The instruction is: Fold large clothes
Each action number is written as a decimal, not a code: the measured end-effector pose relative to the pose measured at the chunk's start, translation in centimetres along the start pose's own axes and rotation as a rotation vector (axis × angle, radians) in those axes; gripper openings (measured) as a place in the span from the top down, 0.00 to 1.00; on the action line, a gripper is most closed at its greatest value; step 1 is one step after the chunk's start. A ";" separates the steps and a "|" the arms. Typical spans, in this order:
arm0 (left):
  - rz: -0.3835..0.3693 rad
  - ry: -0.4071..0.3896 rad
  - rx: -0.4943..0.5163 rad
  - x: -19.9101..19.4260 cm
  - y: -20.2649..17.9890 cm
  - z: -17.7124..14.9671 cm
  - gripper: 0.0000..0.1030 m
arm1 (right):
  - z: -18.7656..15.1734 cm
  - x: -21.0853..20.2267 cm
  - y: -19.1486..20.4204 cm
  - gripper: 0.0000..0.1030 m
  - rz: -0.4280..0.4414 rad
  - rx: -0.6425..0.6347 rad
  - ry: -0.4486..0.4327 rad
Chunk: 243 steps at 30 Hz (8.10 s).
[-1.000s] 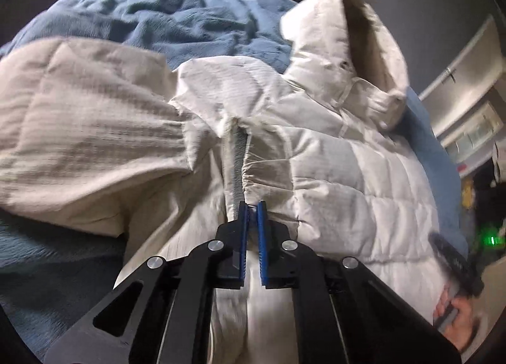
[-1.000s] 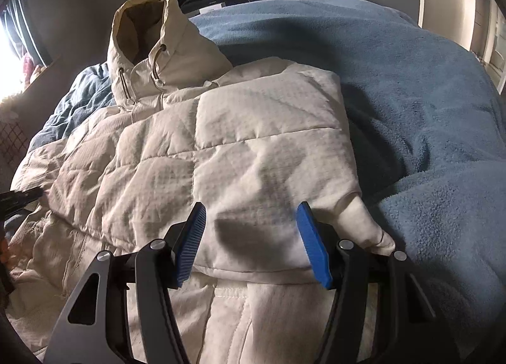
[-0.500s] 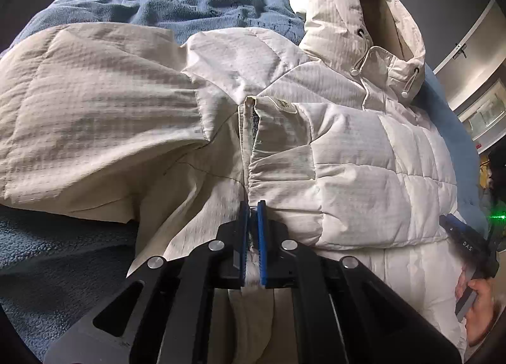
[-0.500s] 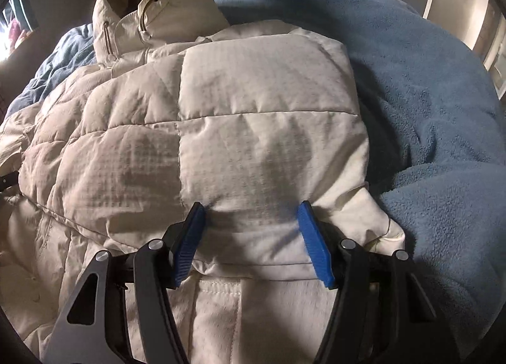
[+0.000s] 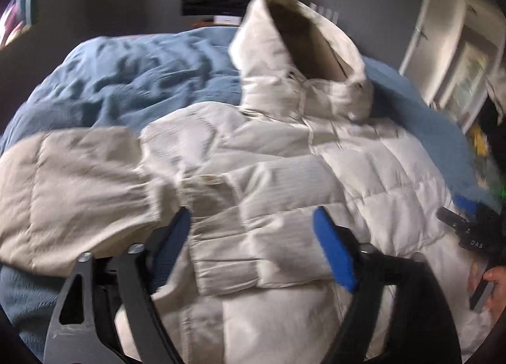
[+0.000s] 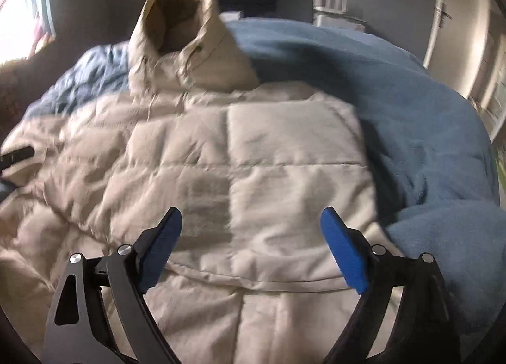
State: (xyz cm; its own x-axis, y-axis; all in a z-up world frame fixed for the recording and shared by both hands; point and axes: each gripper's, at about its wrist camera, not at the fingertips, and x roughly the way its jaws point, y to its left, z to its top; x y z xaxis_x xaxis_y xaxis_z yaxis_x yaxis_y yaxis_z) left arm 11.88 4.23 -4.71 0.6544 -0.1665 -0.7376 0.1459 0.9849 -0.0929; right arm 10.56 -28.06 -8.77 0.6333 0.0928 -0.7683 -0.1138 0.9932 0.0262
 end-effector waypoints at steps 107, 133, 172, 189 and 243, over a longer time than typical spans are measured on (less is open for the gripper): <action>0.063 -0.397 -0.096 -14.4 2.6 5.2 0.92 | 1.3 -5.4 1.9 0.07 -0.135 0.067 -0.188; -0.201 0.107 0.252 1.0 -7.6 -3.1 0.26 | 0.1 -0.8 -2.6 0.07 0.029 0.284 -0.031; 0.166 -0.043 -0.407 -5.3 12.8 -2.0 0.08 | 3.1 -2.2 28.9 0.08 0.206 -0.696 -0.065; 0.130 -0.090 -0.302 -5.1 10.7 -1.4 0.08 | 5.3 -2.6 21.5 0.74 0.104 -0.398 -0.149; 0.143 0.152 -0.107 0.8 6.7 -2.3 0.08 | 0.3 -2.9 23.1 0.41 0.139 -0.658 -0.025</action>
State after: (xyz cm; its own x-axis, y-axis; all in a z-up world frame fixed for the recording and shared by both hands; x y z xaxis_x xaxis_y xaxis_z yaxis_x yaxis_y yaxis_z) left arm 11.72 10.79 -7.46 0.5425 -0.0241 -0.8397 -0.0249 0.9987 -0.0447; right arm 6.29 -5.40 -5.78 0.5959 0.2259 -0.7706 -0.6332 0.7225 -0.2778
